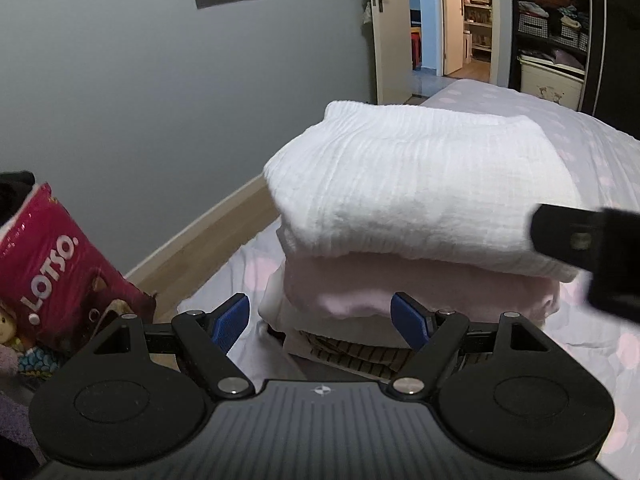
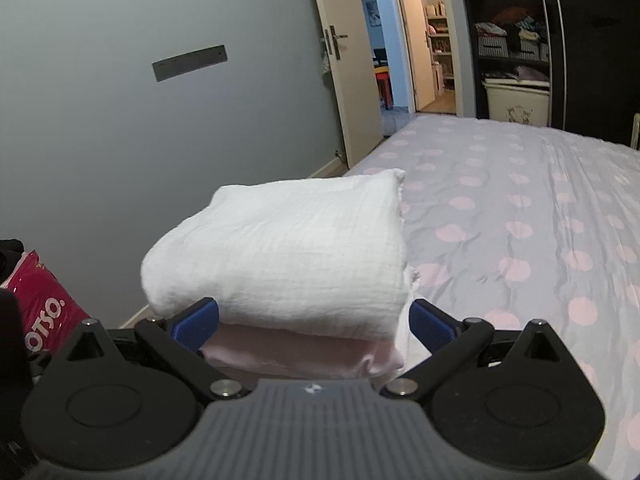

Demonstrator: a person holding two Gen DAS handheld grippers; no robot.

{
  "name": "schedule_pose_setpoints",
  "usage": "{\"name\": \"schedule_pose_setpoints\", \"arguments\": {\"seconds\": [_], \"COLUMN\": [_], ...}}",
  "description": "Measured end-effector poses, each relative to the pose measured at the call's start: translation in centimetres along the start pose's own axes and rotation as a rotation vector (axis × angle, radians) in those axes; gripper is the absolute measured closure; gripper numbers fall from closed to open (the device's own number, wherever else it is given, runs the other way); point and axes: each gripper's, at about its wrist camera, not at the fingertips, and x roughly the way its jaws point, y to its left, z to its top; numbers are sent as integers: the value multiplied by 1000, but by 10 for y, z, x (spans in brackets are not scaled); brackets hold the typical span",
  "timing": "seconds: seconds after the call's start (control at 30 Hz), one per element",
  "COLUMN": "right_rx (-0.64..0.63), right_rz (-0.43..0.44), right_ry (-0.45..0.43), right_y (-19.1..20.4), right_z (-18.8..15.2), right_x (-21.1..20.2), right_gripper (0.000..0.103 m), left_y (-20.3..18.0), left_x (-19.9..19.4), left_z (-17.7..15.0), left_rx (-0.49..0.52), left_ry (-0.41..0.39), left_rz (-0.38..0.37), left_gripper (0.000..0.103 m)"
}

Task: Fold clothes

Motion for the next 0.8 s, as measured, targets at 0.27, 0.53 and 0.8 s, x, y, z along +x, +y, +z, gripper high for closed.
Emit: {"name": "schedule_pose_setpoints", "arguments": {"seconds": [0.27, 0.53, 0.8], "right_rx": [-23, -50, -83], "right_rz": [-31, -45, -69], "right_ry": [-19, 9, 15], "right_y": [-1, -15, -18], "right_z": [-5, -12, -15], "right_x": [-17, -25, -23], "right_gripper": [1, 1, 1], "left_y": [-10, 1, 15], "left_x": [-6, -12, -10], "left_z": [-2, 0, 0], "left_rx": [4, -30, -81], "left_ry": [3, -22, -9], "left_rz": [-2, 36, 34], "left_gripper": [25, 25, 25]}}
